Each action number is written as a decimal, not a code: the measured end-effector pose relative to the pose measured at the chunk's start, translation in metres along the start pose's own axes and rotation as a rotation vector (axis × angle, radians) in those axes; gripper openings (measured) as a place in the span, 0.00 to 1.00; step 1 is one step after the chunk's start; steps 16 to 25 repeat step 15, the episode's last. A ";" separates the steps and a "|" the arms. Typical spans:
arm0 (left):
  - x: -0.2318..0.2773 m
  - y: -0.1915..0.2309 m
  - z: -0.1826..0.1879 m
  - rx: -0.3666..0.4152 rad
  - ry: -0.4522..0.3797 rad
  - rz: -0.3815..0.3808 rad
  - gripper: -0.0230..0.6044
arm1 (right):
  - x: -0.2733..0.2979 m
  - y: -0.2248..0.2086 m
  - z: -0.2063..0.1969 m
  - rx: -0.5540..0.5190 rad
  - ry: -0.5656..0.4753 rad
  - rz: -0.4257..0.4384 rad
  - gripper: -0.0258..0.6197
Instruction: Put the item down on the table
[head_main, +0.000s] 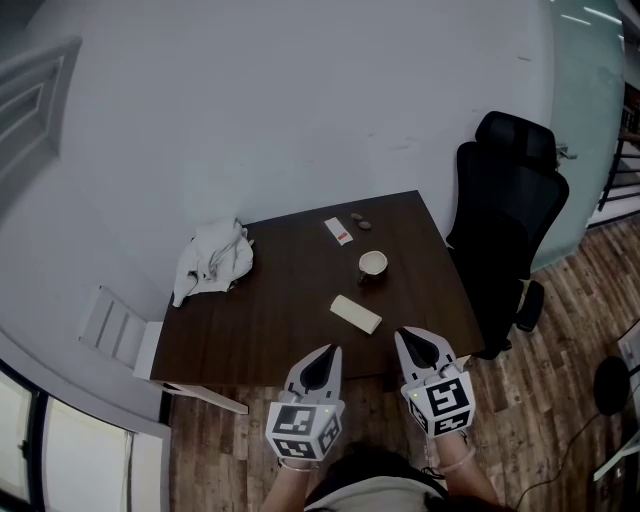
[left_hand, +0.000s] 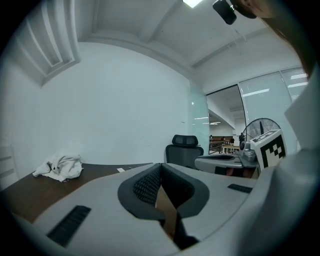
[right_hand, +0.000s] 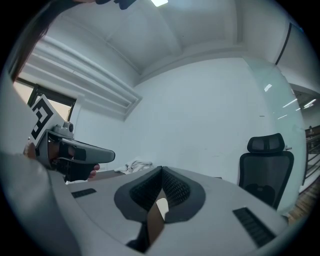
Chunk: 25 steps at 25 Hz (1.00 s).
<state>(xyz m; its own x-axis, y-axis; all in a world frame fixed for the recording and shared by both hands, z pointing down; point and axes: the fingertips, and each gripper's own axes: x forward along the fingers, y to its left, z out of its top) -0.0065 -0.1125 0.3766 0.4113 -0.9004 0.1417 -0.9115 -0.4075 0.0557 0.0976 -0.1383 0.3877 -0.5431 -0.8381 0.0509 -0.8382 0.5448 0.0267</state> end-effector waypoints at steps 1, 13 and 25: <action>0.002 0.001 -0.001 0.000 0.002 -0.003 0.07 | 0.002 0.000 0.000 0.002 0.000 -0.002 0.05; 0.024 0.030 0.001 -0.007 0.005 -0.075 0.07 | 0.039 0.006 -0.008 0.002 0.018 -0.027 0.05; 0.027 0.039 0.000 -0.005 0.012 -0.082 0.07 | 0.048 0.008 -0.007 0.001 0.019 -0.033 0.05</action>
